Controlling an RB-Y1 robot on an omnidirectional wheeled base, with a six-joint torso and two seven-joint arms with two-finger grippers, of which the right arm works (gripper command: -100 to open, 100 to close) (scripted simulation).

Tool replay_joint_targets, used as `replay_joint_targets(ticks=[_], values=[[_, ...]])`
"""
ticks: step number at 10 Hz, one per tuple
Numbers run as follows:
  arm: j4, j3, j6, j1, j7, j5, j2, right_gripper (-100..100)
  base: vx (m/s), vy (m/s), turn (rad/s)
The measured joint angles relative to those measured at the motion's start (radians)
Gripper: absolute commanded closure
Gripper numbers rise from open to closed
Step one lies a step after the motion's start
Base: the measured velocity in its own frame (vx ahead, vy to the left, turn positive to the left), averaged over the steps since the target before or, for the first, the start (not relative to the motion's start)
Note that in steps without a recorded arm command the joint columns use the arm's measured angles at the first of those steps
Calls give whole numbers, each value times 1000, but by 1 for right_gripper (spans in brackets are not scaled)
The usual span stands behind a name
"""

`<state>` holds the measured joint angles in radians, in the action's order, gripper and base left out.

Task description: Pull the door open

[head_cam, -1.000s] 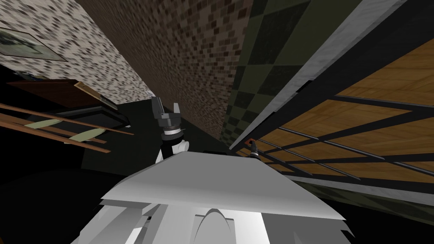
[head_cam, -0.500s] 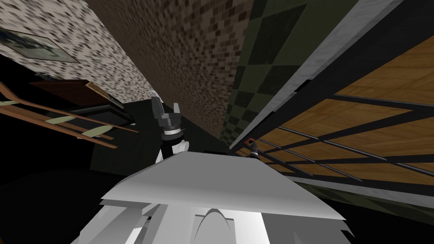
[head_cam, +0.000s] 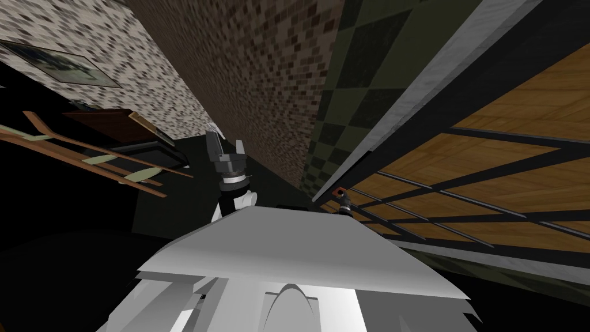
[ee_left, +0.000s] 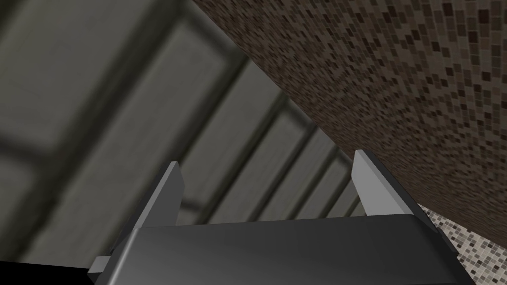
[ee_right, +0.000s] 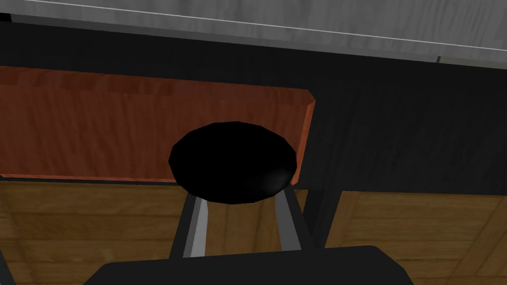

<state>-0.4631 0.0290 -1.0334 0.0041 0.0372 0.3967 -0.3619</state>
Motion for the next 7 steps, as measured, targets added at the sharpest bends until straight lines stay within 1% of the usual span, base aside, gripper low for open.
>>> replay_joint_targets(ticks=[1, 2, 5, 7], values=[[-1, 1, 2, -1, 24, 2, 1, 100, -57, -25, 65], [-8, 2, 7, 1, 50, 6, 4, -100, -52, -18, 35], [-17, -1, 14, -4, 115, 23, 13, -100, -43, -7, 10], [-19, -5, 16, -10, 171, 37, 23, -100, -60, -3, 24]])
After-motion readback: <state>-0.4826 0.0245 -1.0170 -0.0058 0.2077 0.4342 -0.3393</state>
